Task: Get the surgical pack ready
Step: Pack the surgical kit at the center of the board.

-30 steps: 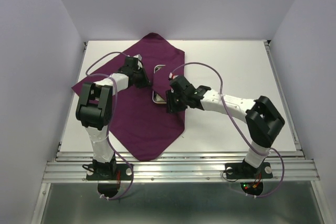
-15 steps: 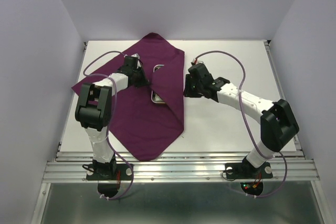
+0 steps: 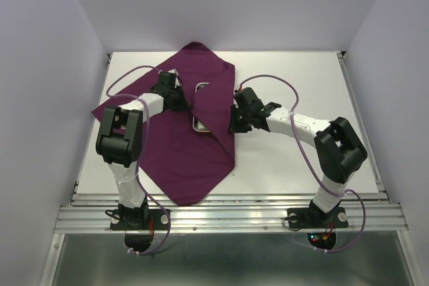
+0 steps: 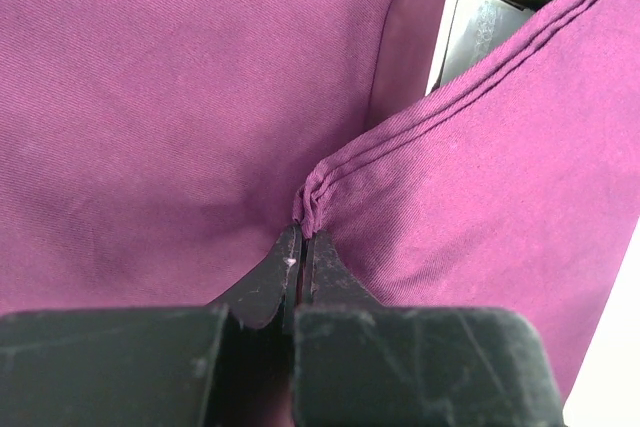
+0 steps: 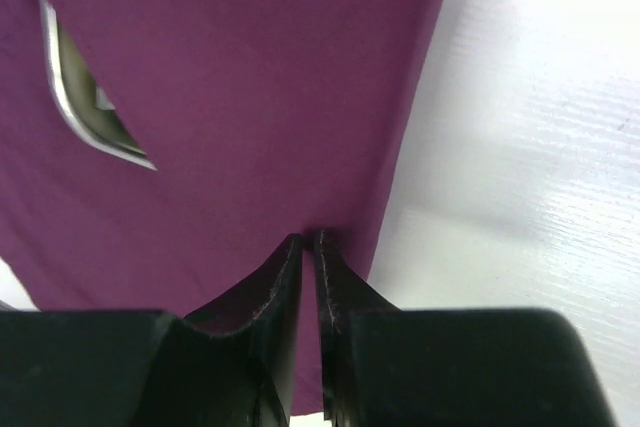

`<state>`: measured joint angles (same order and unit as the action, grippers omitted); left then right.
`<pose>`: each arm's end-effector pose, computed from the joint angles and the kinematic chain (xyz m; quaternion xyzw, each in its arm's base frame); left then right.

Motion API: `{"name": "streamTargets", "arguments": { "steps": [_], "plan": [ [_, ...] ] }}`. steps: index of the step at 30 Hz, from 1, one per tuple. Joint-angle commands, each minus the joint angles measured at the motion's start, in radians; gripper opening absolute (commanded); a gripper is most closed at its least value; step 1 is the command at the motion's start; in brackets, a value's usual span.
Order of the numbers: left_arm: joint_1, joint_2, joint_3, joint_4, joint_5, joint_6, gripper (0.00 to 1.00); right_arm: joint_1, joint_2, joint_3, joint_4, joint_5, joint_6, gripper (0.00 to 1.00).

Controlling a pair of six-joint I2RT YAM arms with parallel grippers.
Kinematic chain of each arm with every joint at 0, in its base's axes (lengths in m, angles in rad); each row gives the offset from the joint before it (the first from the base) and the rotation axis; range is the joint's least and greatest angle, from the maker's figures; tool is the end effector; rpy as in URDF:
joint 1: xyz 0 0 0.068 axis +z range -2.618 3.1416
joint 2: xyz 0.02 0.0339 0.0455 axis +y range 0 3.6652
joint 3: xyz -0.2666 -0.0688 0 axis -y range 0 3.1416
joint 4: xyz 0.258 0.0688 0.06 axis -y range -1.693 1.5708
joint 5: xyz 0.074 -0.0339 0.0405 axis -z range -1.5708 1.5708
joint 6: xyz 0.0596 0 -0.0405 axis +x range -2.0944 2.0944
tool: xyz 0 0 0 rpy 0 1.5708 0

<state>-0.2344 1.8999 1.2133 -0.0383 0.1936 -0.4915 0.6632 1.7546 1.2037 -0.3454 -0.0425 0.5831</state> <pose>0.4281 -0.1140 0.1608 -0.0770 0.9052 -0.2274 0.3506 0.3163 0.2503 0.1874 -0.0448 0.9424 0.2093 0.2569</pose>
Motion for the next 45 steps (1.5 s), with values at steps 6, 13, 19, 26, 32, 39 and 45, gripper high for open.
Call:
{"name": "streamTargets", "arguments": {
  "steps": [6,13,19,26,32,39,45],
  "plan": [
    [0.004,0.018,0.043,-0.057,-0.011,0.013,0.0,0.046,-0.038,-0.126,0.114,-0.045,0.021,0.14],
    [0.004,0.019,0.034,-0.055,-0.02,0.019,0.0,0.055,-0.023,-0.185,0.175,-0.019,0.023,0.14],
    [0.004,0.03,0.045,-0.057,-0.02,0.018,0.0,0.055,0.039,-0.197,0.244,0.015,0.015,0.13],
    [0.004,0.041,0.042,-0.058,-0.025,0.018,0.0,0.075,-0.093,-0.214,0.145,0.038,-0.02,0.13],
    [0.004,0.041,0.04,-0.06,-0.026,0.019,0.0,0.116,-0.115,-0.233,0.138,0.023,-0.006,0.13],
    [0.004,0.037,0.037,-0.063,-0.026,0.021,0.0,0.144,0.006,-0.289,0.198,0.03,0.018,0.1],
    [0.004,0.034,0.034,-0.06,-0.031,0.024,0.0,0.153,-0.073,-0.253,0.126,0.084,-0.008,0.11]
  ]
}}
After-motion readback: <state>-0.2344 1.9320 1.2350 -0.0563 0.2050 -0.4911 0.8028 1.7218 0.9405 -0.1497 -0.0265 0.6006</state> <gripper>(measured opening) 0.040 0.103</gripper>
